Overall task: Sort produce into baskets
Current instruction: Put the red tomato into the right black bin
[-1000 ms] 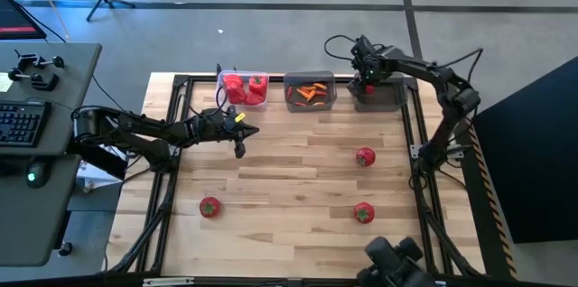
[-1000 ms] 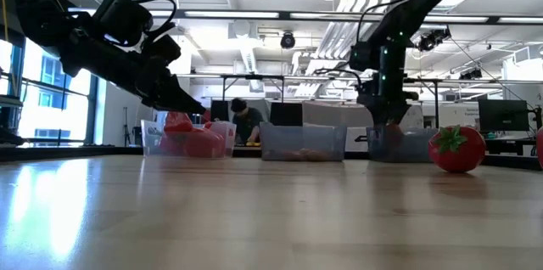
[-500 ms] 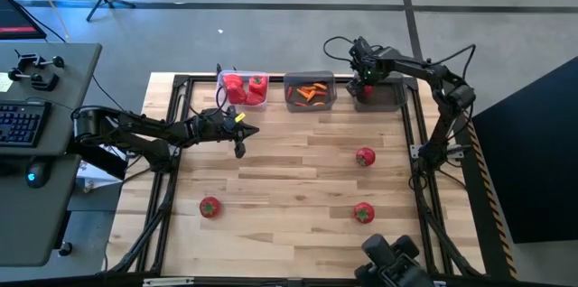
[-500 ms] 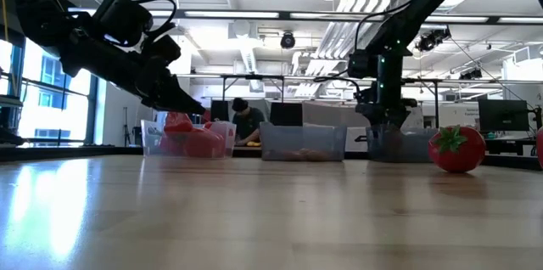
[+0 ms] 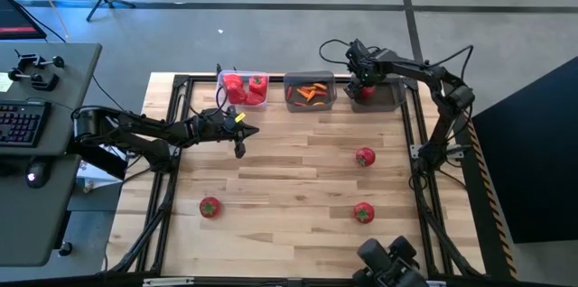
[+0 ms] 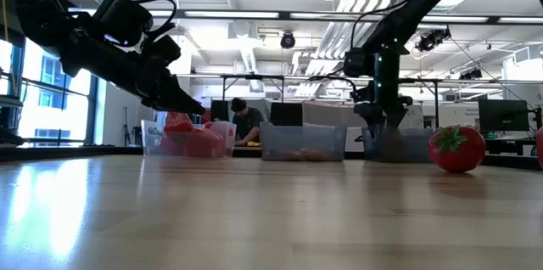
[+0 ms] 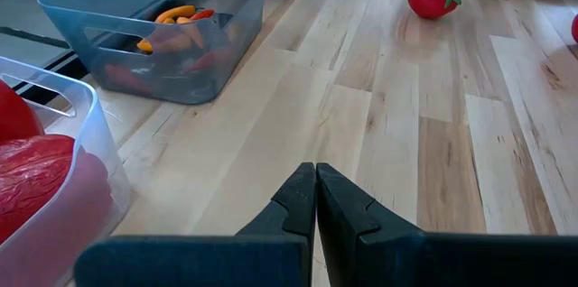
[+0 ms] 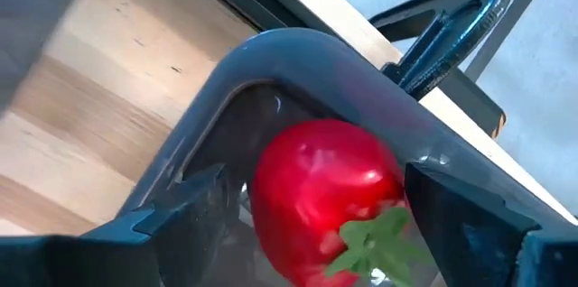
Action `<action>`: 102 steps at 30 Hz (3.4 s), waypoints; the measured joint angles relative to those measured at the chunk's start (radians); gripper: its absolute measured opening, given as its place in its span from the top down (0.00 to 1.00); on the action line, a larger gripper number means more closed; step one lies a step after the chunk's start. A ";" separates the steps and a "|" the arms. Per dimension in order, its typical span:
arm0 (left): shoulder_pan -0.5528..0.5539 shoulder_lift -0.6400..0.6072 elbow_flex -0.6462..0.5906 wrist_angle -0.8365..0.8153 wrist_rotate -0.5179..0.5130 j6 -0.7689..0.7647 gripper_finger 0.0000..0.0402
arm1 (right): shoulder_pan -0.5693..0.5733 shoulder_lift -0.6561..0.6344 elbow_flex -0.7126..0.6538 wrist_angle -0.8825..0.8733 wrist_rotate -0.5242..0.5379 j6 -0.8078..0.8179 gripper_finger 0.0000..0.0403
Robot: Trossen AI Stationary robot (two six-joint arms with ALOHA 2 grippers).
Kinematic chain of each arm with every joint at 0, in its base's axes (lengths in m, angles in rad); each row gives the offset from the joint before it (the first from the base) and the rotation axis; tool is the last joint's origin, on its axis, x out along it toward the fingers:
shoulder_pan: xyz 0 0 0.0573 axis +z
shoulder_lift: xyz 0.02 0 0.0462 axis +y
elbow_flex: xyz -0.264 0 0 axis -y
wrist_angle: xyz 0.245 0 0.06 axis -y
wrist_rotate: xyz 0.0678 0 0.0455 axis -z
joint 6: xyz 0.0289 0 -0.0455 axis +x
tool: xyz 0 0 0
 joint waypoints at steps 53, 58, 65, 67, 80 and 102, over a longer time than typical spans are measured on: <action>0.000 0.000 0.000 0.000 0.001 -0.026 1.00 | 0.796 -0.355 -0.373 -0.273 -0.187 0.627 0.21; 0.000 0.000 0.000 0.000 0.001 -0.020 1.00 | 0.781 -0.309 -0.373 -0.271 -0.194 0.601 0.25; 0.000 0.000 0.000 0.000 0.000 -0.019 1.00 | 0.761 -0.324 -0.370 -0.263 -0.212 0.576 0.49; 0.000 0.000 0.000 0.001 0.000 -0.019 1.00 | 0.753 -0.343 -0.357 -0.270 -0.215 0.569 0.55; 0.000 0.000 0.000 0.001 0.000 -0.018 1.00 | 0.395 -0.444 -0.089 -0.358 0.156 0.397 0.57; 0.000 0.000 0.000 0.008 -0.024 0.000 1.00 | -0.102 -0.394 -0.267 0.053 0.098 0.239 0.57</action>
